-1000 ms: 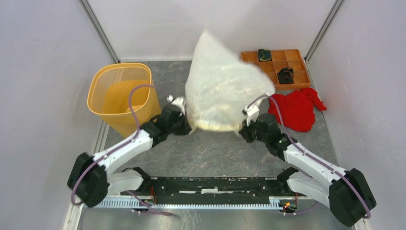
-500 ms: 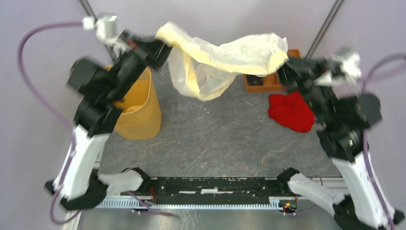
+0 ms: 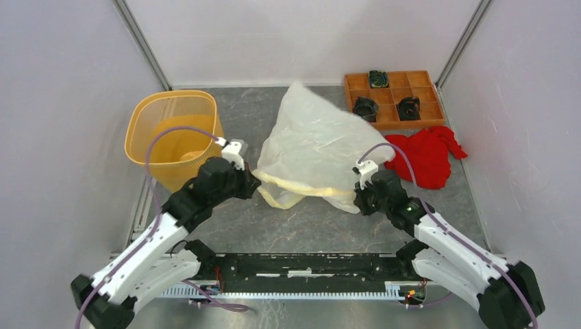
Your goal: Put the trash bags into the trash bin
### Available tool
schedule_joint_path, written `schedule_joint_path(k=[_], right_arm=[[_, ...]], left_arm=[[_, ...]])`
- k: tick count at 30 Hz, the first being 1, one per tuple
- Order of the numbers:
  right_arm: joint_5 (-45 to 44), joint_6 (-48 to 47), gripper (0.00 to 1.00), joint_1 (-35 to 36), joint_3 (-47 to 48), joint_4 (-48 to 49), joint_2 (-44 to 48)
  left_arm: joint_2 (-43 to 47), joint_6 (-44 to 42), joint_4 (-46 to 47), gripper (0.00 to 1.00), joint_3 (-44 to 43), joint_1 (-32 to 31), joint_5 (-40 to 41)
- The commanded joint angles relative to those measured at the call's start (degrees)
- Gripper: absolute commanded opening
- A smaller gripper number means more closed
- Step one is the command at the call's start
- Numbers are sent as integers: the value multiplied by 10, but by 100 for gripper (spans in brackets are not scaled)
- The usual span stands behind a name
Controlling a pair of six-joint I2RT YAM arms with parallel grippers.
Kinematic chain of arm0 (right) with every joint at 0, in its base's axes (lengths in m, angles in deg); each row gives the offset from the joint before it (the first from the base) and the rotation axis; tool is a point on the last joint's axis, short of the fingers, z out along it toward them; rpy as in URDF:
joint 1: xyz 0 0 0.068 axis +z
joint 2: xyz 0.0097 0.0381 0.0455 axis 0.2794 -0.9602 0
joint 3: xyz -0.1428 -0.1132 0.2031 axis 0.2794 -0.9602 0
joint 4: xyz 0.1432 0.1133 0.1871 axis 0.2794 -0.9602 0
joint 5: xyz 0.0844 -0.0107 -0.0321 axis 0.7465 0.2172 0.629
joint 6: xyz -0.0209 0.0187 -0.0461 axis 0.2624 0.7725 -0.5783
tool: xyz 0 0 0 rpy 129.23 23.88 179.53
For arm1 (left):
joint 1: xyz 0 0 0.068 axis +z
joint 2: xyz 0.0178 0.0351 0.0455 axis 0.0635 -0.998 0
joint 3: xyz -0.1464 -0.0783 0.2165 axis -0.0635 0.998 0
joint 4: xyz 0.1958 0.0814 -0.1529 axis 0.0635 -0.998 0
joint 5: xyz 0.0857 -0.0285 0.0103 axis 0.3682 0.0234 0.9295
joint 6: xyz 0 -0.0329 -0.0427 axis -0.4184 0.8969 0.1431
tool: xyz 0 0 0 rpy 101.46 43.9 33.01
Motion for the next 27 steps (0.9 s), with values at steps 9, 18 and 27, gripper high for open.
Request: schedule_joint_path(k=[9, 18, 27], right_arm=[[-51, -47, 1, 1, 181, -22, 67], [114, -25, 1, 1, 168, 125, 49], [171, 64, 3, 1, 50, 303, 66]], left_arm=[[-12, -57, 16, 2, -208, -5, -67], [-204, -39, 122, 2, -305, -164, -76], [-271, 92, 215, 2, -219, -166, -38]])
